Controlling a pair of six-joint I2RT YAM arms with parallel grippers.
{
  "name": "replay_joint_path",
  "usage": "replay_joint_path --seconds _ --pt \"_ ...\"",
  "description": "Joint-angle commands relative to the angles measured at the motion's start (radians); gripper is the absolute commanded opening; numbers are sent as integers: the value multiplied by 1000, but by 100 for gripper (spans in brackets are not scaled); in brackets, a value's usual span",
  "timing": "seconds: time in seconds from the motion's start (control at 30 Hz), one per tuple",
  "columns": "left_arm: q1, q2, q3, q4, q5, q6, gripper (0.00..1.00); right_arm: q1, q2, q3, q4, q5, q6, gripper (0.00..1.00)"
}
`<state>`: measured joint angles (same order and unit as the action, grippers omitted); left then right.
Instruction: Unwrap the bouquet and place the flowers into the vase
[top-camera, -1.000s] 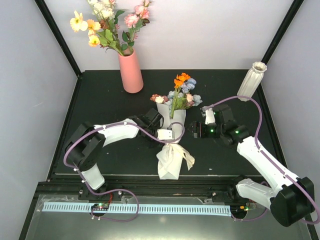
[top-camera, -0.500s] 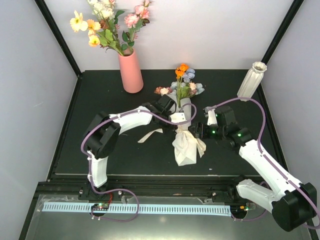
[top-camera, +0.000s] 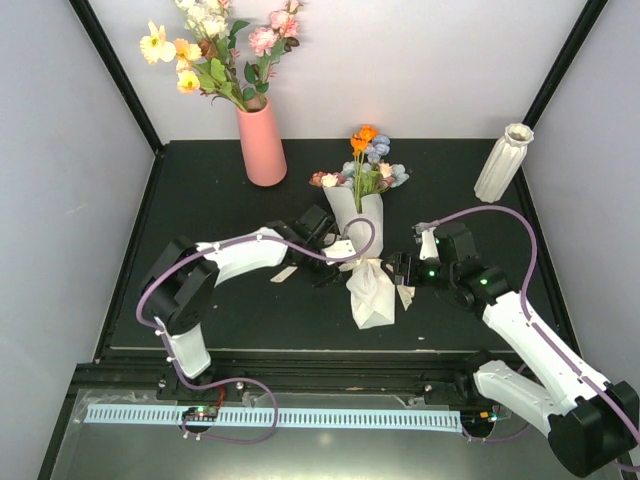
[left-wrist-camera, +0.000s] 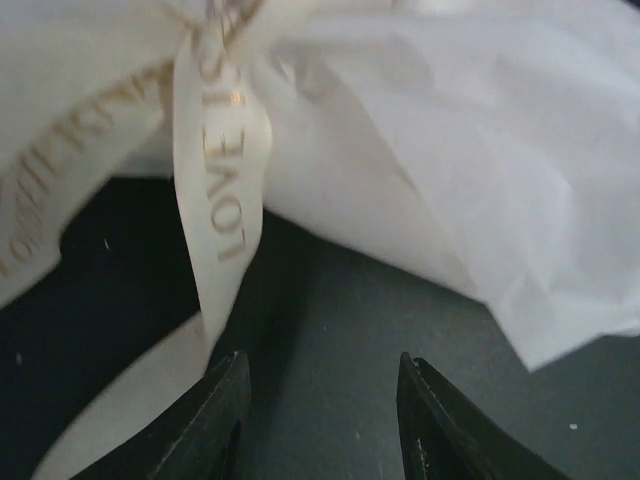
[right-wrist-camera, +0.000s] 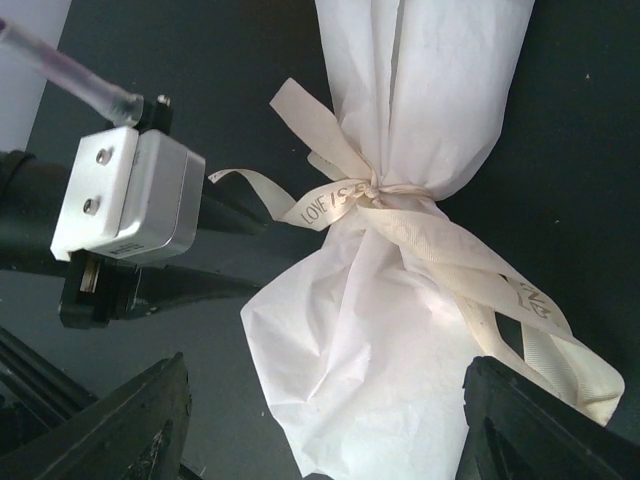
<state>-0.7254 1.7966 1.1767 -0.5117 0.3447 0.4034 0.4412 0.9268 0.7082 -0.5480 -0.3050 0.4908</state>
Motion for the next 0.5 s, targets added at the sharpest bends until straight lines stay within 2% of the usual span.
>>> replay_joint_path --seconds 0.0,0.47 --pt "20 -60 -88 101 -21 -85 43 -4 -21 -5 -10 -10 20 76" --pt "23 50 -53 236 -27 -86 45 -4 65 -1 -19 -21 26 76"
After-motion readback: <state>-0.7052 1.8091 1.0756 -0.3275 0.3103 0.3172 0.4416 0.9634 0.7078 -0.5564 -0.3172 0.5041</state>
